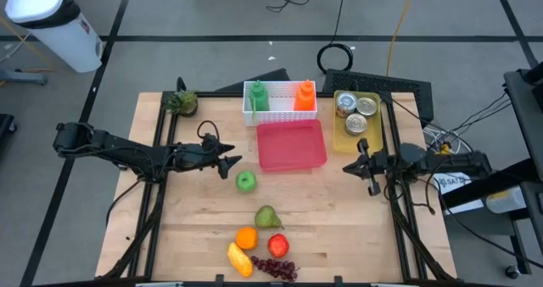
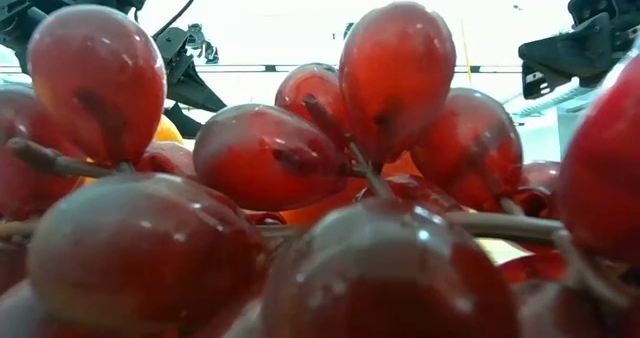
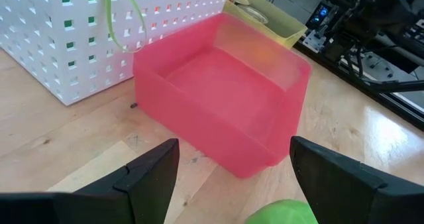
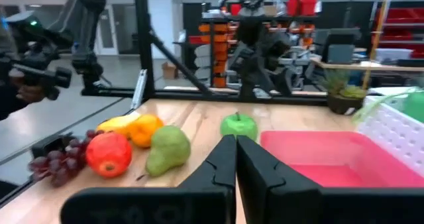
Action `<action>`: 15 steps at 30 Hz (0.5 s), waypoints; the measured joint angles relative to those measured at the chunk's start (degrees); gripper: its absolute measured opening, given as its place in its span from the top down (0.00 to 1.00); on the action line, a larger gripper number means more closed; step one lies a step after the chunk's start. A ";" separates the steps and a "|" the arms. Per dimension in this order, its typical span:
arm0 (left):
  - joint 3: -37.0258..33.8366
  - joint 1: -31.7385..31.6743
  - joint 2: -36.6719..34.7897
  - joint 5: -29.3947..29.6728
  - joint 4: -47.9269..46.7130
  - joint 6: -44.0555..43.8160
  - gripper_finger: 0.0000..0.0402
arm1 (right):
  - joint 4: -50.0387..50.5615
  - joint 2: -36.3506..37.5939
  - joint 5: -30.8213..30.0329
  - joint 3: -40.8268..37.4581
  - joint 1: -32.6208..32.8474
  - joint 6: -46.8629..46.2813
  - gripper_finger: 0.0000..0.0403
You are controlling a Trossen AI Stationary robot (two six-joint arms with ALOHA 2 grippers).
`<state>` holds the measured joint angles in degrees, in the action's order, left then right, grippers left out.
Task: Pick & Place Food Item
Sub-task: Put the green apple into the red bin
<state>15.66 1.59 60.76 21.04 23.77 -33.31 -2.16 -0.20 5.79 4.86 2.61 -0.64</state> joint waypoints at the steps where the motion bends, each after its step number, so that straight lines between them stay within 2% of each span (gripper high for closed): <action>1: 0.00 -0.01 0.01 0.00 -0.01 0.01 0.25 | 0.39 0.01 0.06 -0.04 -0.79 -0.18 1.00; 7: 0.00 0.00 0.01 -0.02 0.04 0.32 0.25 | -0.04 -0.03 0.21 -3.69 -4.41 -1.59 1.00; 12: 0.00 0.04 0.00 -0.96 -0.38 -0.48 0.25 | -0.26 -0.41 0.16 -3.83 -4.90 -1.64 1.00; 15: 0.00 0.24 1.26 -1.81 -0.11 -2.13 0.25 | -0.36 -0.44 -1.96 -3.87 -4.90 -1.86 1.00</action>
<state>15.66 1.83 62.02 19.23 23.66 -35.44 -2.52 -0.64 3.82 0.99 -2.28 -2.50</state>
